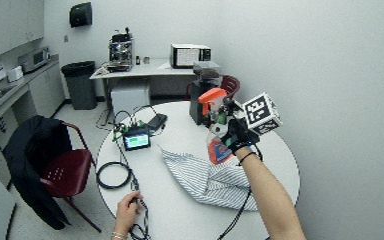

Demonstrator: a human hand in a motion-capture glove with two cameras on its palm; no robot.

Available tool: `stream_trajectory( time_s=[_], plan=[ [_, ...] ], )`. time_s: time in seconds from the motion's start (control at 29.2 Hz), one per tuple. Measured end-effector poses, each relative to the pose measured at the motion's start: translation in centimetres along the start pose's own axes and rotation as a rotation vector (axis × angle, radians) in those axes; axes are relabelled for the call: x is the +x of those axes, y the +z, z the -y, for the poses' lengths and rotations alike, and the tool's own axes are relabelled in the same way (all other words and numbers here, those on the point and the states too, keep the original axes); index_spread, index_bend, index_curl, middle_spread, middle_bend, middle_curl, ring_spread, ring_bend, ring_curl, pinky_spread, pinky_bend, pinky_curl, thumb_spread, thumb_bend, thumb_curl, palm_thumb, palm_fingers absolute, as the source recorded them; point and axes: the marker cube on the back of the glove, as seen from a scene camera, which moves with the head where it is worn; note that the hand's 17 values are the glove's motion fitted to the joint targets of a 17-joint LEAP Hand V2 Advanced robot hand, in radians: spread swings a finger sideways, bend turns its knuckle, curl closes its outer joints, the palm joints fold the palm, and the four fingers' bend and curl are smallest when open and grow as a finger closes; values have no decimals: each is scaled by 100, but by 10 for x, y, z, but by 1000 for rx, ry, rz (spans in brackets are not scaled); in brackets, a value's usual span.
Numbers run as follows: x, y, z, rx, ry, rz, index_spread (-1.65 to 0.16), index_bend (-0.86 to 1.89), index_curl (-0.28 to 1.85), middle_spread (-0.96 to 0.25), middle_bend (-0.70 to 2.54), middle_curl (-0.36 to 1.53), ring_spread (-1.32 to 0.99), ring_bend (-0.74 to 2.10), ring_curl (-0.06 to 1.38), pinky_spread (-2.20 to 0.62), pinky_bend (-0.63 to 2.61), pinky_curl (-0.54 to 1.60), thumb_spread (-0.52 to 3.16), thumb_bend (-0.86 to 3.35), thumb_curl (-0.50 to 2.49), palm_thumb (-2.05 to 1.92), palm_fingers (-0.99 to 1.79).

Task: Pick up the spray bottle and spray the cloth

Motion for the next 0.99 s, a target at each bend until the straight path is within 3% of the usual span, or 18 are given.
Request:
stream_trajectory(
  time_s=[0.24, 0.48, 0.75, 0.99],
  plan=[
    [-51, 63, 13, -101, -72, 128, -23, 12, 32, -14, 42, 52, -13, 50, 46, 11, 23, 37, 73, -3, 59, 101, 108],
    [-53, 124, 9, -187, -127, 152, -23, 12, 32, -14, 42, 53, -13, 49, 46, 10, 23, 37, 73, -3, 59, 101, 108],
    [-10, 135, 1, -160, -90, 132, -24, 12, 32, -14, 42, 53, -13, 49, 46, 10, 23, 37, 72, -3, 60, 101, 108],
    [2, 112, 6, -69, -91, 122, -24, 12, 32, -14, 41, 53, -13, 49, 46, 10, 23, 38, 72, -3, 60, 101, 107]
  ],
)
